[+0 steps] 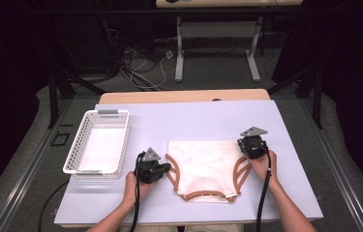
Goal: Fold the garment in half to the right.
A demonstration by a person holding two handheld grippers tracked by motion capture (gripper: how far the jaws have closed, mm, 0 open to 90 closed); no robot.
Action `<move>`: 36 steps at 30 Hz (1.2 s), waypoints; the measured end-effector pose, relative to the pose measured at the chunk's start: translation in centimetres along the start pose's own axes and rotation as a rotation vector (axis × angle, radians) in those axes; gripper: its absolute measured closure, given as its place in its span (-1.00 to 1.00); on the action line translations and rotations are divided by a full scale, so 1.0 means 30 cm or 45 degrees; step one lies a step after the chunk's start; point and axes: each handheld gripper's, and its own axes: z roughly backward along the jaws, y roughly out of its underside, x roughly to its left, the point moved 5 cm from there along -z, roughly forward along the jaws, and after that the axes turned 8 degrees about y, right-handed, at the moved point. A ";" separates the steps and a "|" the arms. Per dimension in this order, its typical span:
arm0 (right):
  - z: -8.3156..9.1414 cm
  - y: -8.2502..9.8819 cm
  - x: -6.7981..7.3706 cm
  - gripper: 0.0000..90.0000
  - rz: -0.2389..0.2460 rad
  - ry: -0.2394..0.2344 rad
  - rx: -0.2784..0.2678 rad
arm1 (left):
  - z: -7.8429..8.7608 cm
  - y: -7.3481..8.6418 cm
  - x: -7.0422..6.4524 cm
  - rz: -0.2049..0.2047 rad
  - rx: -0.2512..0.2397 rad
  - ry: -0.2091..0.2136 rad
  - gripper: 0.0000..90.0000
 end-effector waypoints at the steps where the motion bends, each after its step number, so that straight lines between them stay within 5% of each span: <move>1: -0.002 0.000 -0.001 0.98 -0.001 0.001 0.003 | -0.004 -0.003 -0.001 0.003 0.001 0.004 0.93; 11: -0.012 0.007 0.002 0.90 0.007 0.008 0.030 | -0.011 -0.011 -0.002 0.023 0.012 0.010 0.87; 17: 0.005 0.000 0.000 0.57 -0.009 0.008 0.010 | 0.002 -0.014 -0.002 0.015 0.025 0.006 0.47; 18: 0.017 -0.002 0.001 0.36 -0.018 0.012 0.010 | 0.009 -0.015 -0.002 0.008 0.021 0.001 0.38; 25: 0.076 -0.007 0.032 -0.03 -0.007 -0.072 -0.018 | 0.050 -0.008 -0.008 0.036 -0.006 0.029 -0.14; 36: 0.152 -0.014 0.152 -0.45 0.060 -0.276 -0.042 | 0.104 -0.013 -0.007 0.012 -0.023 0.040 -0.46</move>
